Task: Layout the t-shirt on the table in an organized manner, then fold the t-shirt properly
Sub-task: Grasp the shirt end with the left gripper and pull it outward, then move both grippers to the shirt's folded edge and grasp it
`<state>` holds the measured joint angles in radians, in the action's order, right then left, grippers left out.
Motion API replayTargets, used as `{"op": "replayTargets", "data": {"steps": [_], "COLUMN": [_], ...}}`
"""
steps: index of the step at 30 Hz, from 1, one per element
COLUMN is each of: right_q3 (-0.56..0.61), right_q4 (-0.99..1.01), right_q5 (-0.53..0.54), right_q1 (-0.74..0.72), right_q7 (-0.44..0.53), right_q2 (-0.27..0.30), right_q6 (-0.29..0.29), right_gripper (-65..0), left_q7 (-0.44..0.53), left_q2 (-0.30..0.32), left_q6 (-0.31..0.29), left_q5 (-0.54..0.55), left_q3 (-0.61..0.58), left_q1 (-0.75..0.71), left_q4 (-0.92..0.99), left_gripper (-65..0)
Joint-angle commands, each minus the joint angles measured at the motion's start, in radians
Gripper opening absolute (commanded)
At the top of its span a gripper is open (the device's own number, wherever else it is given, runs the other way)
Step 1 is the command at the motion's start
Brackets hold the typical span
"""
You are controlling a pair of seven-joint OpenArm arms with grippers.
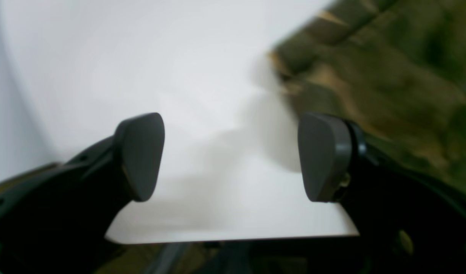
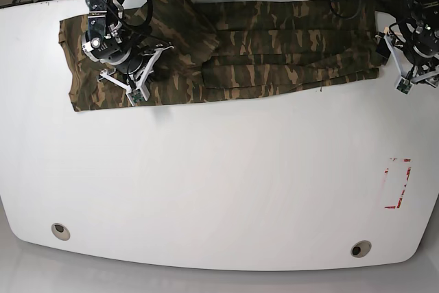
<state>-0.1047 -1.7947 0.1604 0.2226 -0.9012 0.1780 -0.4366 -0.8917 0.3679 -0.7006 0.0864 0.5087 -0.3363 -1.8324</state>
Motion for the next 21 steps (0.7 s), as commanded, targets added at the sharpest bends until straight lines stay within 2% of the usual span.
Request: {"op": "replayTargets", "data": {"steps": [1, 9, 12, 15, 18, 21], "right_q3": [-0.003, -0.003, -0.022, -0.036, -0.037, -0.039], "right_q4": [-0.026, -0.040, -0.040, -0.040, -0.047, -0.076], "right_q5": [0.008, 0.008, 0.008, 0.009, 0.009, 0.009], "right_q1": [-0.010, -0.010, -0.010, -0.010, -0.010, -0.010], "right_q7": [0.015, 0.015, 0.015, 0.015, 0.015, 0.015], "right_q2": [0.008, 0.008, 0.007, -0.002, -0.008, -0.013], "right_q6": [0.002, 0.002, 0.000, -0.001, -0.012, -0.049], "right_gripper": [-65.0, -65.0, -65.0, -65.0, -65.0, -65.0], "left_q7": [0.009, -0.113, -0.172, -0.211, -0.208, -0.175], "left_q2": [0.036, 0.067, 0.064, 0.024, -0.007, -0.039], "left_q6": [0.002, 0.002, 0.002, 0.002, 0.002, 0.002], "left_q5": [0.006, 0.028, 0.082, 0.155, 0.204, 0.224], "left_q3": [0.031, 0.100, 0.183, 0.253, 0.298, 0.319], "left_q1": [0.012, 0.059, 0.065, 0.065, 0.065, 0.065], "left_q4": [-0.042, -0.059, -0.065, -0.065, -0.065, -0.065], "left_gripper": [-12.7, -12.7, -12.7, -12.7, -12.7, -12.7]}}
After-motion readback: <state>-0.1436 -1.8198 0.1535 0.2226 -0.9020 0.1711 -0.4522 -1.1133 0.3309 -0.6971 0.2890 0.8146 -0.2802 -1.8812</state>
